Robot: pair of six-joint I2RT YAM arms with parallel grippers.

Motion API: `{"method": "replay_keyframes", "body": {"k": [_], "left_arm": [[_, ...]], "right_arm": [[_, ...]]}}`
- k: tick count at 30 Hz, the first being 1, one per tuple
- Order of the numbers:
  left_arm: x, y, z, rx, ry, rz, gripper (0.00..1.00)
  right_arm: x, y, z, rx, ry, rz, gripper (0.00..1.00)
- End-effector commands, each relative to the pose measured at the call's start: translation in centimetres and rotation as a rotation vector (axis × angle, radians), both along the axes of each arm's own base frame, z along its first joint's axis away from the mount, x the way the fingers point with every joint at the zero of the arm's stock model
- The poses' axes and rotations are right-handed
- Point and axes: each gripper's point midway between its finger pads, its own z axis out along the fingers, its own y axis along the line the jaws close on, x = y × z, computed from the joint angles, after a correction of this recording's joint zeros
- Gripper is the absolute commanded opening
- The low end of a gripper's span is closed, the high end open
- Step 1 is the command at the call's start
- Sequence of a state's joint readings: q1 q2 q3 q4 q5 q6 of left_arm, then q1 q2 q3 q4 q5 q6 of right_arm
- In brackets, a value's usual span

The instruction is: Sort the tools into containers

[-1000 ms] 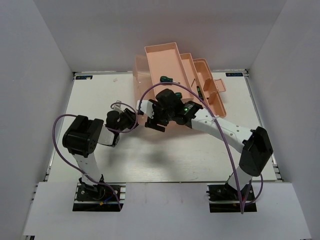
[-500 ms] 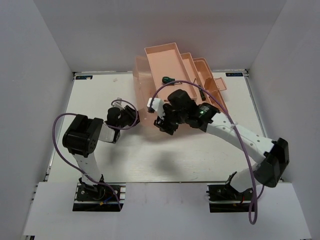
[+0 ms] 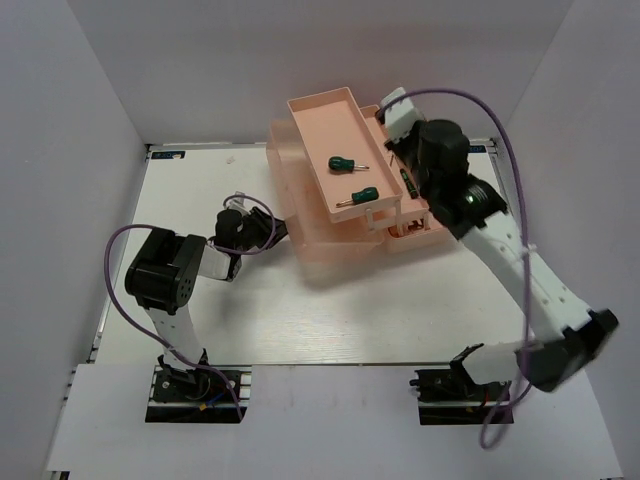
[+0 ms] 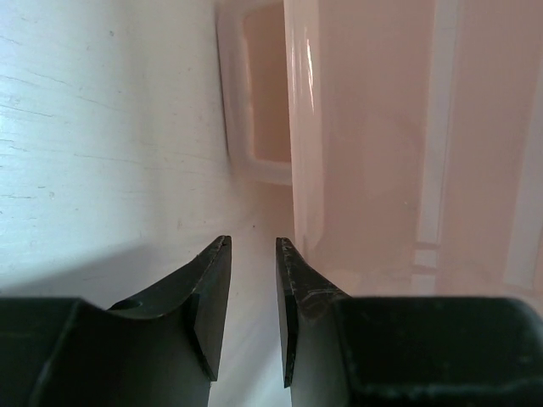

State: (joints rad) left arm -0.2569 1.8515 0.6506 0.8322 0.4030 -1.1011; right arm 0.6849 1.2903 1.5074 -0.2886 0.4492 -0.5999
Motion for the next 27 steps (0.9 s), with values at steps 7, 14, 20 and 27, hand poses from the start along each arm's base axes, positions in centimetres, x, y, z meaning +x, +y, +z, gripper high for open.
{"method": "replay_keyframes", "body": {"k": [7,14,20,27], "left_arm": [[2.5,-1.1,6.2,-0.055,-0.145,-0.013,0.38],[3.6,-1.6,7.6,-0.067,-0.175,-0.031,0.38],[4.0,-1.9,8.5,-0.097,-0.187,-0.035,0.38],[4.2,-2.6,12.1,-0.117,-0.256,-0.055,0.38]], "right_arm": [[10.6,-19.6,-15.4,0.079,0.486,-0.598,0.19],[13.7,-24.4,-25.2,0.344,0.839,-0.521,0.22],[14.6,-24.1,-28.9,0.462,0.94,-0.392,0.22],[12.2,-17.7,-31.2,0.7,1.158,-0.083,0.18]]}}
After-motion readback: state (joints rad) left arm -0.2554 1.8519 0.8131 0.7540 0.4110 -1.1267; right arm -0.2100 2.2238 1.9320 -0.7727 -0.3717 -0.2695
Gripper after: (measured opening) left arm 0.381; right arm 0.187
